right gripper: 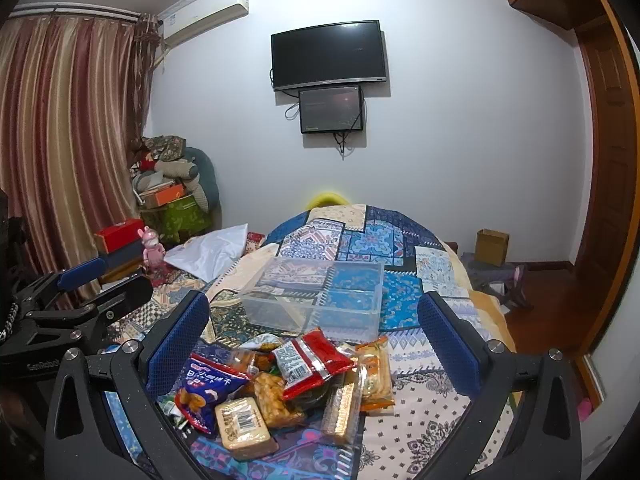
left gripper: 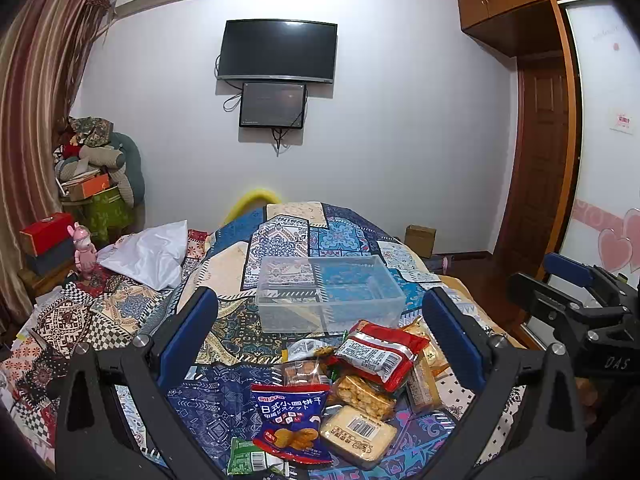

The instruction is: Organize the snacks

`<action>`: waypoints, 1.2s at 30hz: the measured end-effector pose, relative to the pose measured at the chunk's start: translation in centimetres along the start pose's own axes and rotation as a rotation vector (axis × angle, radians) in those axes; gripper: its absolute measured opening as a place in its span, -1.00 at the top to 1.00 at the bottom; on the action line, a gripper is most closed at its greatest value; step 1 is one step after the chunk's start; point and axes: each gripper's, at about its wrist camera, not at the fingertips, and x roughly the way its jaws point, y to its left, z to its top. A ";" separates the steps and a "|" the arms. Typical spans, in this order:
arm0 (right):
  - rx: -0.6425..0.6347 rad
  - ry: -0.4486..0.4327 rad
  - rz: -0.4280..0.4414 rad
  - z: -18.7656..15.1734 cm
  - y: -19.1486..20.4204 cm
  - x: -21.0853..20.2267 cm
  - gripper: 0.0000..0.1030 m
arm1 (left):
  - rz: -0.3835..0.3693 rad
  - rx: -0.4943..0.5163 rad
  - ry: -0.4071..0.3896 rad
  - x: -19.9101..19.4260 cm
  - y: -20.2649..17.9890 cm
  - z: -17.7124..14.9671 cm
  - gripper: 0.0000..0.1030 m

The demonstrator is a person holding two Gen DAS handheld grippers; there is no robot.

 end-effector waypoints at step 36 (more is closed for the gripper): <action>0.022 0.048 0.007 -0.8 -0.7 1.6 -1.00 | -0.035 0.007 0.063 1.8 0.2 -0.6 -1.00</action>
